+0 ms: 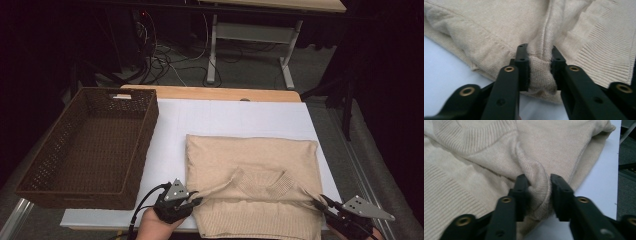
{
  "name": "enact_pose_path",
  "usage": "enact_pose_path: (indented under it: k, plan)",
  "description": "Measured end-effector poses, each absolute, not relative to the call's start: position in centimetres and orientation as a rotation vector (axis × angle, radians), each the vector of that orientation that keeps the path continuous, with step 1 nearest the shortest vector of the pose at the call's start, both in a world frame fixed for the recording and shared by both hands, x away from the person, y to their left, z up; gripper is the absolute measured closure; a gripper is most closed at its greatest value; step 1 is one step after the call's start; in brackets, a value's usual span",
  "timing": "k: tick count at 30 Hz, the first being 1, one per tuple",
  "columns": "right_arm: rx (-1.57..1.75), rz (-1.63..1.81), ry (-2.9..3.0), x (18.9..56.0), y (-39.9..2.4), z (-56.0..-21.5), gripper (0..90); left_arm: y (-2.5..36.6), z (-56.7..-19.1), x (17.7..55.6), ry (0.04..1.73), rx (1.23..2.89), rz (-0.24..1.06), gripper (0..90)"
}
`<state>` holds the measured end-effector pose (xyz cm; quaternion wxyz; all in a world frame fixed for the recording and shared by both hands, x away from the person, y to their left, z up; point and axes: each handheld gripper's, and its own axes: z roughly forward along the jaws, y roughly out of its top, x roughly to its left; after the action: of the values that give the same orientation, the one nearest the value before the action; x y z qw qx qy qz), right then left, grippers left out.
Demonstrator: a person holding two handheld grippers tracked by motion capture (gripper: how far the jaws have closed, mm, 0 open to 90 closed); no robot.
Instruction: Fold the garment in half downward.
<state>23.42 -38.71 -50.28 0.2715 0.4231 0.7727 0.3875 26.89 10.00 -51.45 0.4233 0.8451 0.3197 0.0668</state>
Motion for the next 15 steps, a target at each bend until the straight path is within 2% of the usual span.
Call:
enact_pose_path:
  k: [2, 5, 10, 13, 15]
  plan:
    - [1.139, 1.064, 2.066, 23.4, -38.5, -50.0, 52.3, 9.7, -51.3, 26.9, 0.791, 2.125, 0.176, 55.9]
    - [1.147, 1.105, 2.043, 23.4, -38.3, -49.7, 47.2, 9.3, -50.9, 27.1, 0.819, 2.099, 0.171, 36.7]
    - [1.141, 1.154, 2.029, 24.1, -37.9, -48.7, 46.8, 8.2, -50.4, 28.0, 0.779, 2.086, 0.150, 36.1]
    - [1.100, 1.159, 2.046, 25.2, -37.0, -47.5, 50.1, 7.3, -49.7, 28.8, 0.751, 2.098, 0.133, 36.3]
    - [1.072, 1.147, 2.077, 26.1, -36.1, -46.9, 51.6, 6.5, -49.3, 29.3, 0.736, 2.114, 0.117, 41.1]
